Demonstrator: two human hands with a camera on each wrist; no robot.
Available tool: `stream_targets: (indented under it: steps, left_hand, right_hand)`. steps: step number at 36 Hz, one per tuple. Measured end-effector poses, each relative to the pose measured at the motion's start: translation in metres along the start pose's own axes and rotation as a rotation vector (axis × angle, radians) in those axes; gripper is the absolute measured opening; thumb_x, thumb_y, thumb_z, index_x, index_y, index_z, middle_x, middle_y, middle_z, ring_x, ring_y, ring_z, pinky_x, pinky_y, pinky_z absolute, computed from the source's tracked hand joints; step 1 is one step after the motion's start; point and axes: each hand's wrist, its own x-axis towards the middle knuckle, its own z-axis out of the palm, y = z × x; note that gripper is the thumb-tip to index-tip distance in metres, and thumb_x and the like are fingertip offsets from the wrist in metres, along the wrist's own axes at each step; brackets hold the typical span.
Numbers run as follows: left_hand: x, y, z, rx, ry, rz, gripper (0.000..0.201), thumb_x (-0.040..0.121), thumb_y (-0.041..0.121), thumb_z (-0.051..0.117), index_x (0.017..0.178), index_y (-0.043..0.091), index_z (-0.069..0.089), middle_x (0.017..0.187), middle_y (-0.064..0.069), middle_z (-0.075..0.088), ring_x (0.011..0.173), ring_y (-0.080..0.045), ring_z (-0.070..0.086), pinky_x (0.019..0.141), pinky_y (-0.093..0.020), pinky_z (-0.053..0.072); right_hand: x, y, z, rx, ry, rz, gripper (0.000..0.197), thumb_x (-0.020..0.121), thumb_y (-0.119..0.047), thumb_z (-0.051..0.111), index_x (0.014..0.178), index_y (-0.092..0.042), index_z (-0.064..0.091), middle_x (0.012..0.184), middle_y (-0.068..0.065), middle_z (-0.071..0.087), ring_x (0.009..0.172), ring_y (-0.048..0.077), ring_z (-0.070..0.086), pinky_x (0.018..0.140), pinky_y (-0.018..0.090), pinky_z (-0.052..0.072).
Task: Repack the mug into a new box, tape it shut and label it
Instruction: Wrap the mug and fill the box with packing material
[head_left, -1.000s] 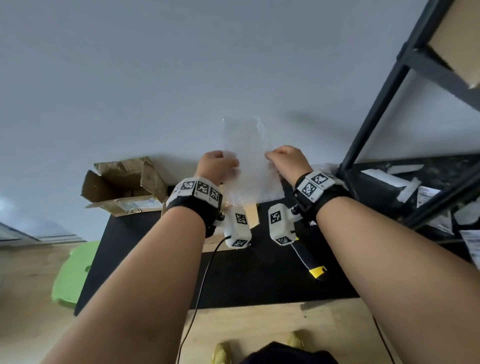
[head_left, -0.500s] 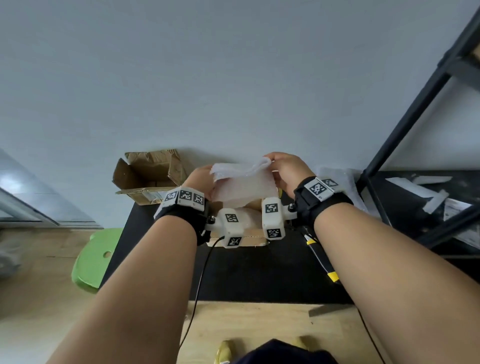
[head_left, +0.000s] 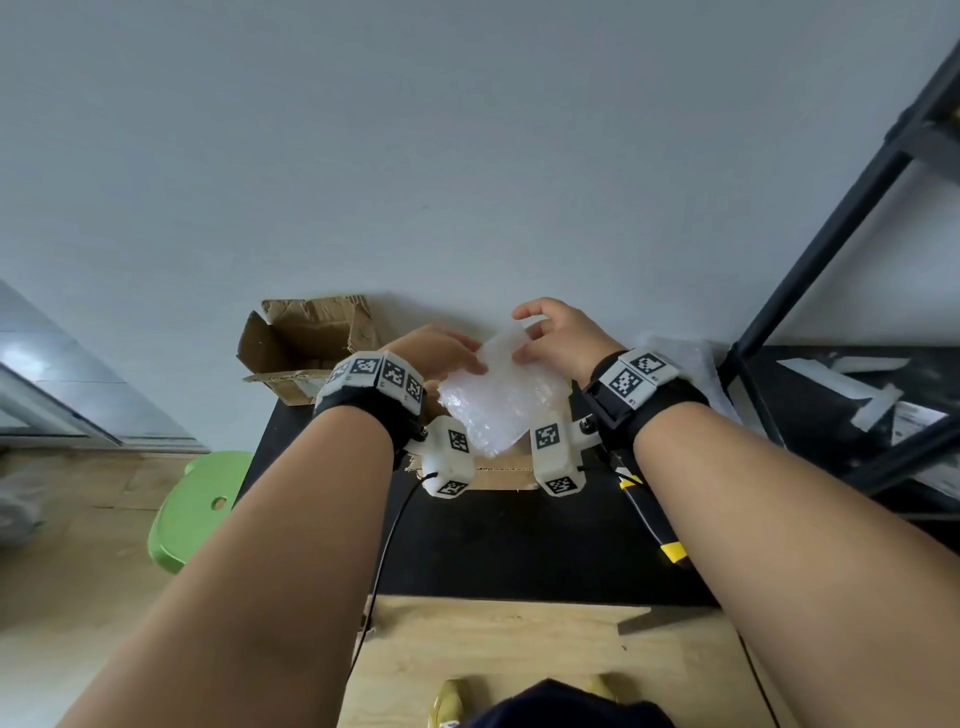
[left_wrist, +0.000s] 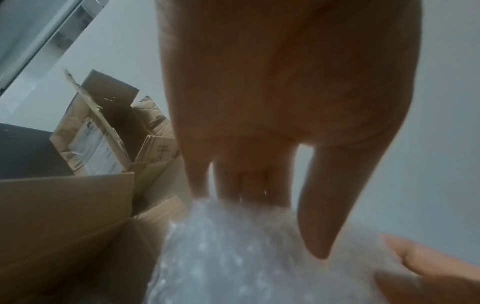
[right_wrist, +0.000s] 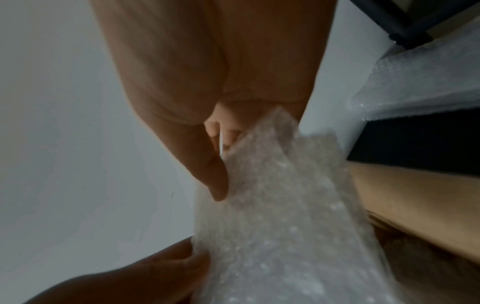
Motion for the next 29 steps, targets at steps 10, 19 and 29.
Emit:
stream_targets:
  steps: [10,19,29]
  left_hand:
    - [0.004,-0.018,0.005,-0.436,0.166,0.001,0.009,0.088,0.009,0.064,0.093,0.003,0.066,0.098,-0.019,0.063,0.088,-0.028,0.06,0.086,-0.042,0.052]
    - [0.001,-0.021,0.013,-0.642,0.15,-0.056,0.027,0.091,0.02,0.065,0.109,0.002,0.063,0.1,-0.014,0.065,0.083,-0.025,0.063,0.072,-0.035,0.056]
    - [-0.008,-0.023,0.008,-0.848,-0.035,-0.199,0.029,0.098,0.019,0.052,0.116,-0.004,0.055,0.098,-0.017,0.065,0.07,-0.025,0.069,0.053,-0.025,0.058]
  right_hand:
    - [-0.004,0.01,0.001,0.291,-0.003,0.152,0.052,0.079,-0.04,0.077,0.119,-0.013,0.059,0.123,0.012,0.063,0.102,0.023,0.065,0.091,0.039,0.055]
    - [-0.003,0.009,0.008,0.284,0.016,0.148,0.07,0.071,-0.015,0.079,0.137,-0.016,0.053,0.125,0.007,0.064,0.109,0.029,0.065,0.093,0.045,0.054]
    - [0.011,0.007,0.01,0.241,0.013,0.139,0.038,0.085,0.008,0.053,0.108,-0.016,0.072,0.103,0.009,0.072,0.092,0.029,0.071,0.07,0.035,0.057]
